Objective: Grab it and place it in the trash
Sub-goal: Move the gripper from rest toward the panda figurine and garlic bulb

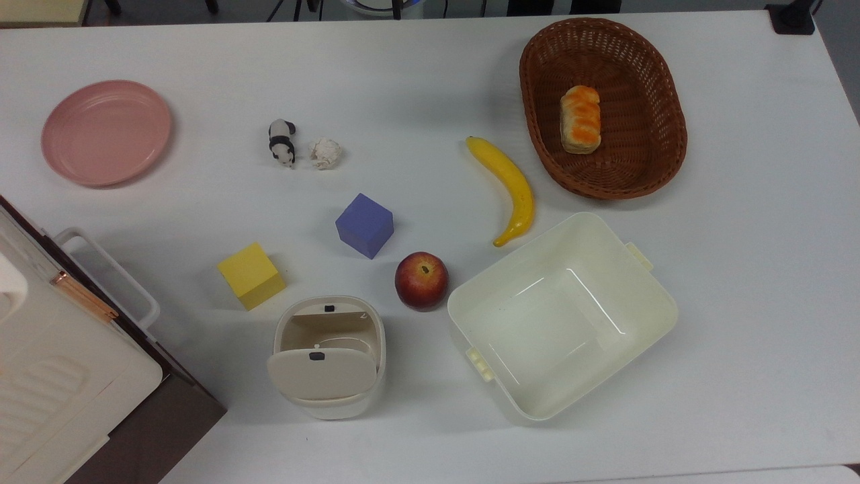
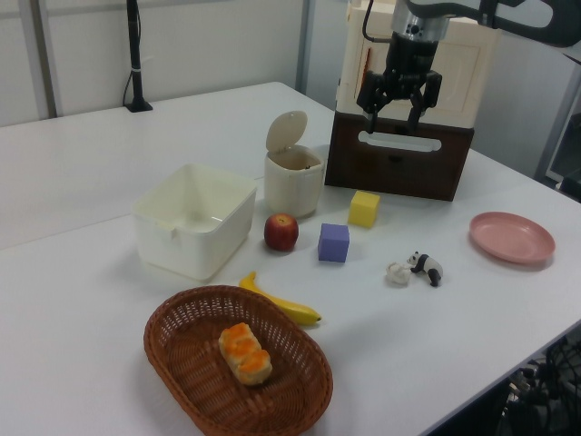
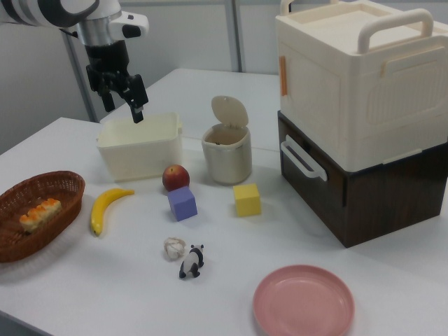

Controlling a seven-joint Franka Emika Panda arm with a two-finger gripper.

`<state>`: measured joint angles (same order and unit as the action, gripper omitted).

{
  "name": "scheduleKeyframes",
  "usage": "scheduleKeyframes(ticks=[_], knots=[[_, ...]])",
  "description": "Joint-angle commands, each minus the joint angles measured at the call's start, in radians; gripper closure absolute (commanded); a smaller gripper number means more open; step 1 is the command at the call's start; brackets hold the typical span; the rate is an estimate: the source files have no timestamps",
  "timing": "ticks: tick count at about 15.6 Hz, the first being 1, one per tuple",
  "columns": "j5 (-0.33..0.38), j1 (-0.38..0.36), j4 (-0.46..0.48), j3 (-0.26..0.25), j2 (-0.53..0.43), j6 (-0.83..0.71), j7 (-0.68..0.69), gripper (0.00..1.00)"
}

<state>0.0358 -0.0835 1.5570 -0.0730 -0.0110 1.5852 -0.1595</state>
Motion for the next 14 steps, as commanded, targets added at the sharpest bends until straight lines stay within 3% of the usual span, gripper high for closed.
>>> scheduleKeyframes(ticks=[1,14], knots=[[0.010,-0.007,0.041,0.004,-0.023,0.012,0.017,0.00],[0.010,-0.009,0.064,0.006,-0.029,0.002,0.028,0.00]])
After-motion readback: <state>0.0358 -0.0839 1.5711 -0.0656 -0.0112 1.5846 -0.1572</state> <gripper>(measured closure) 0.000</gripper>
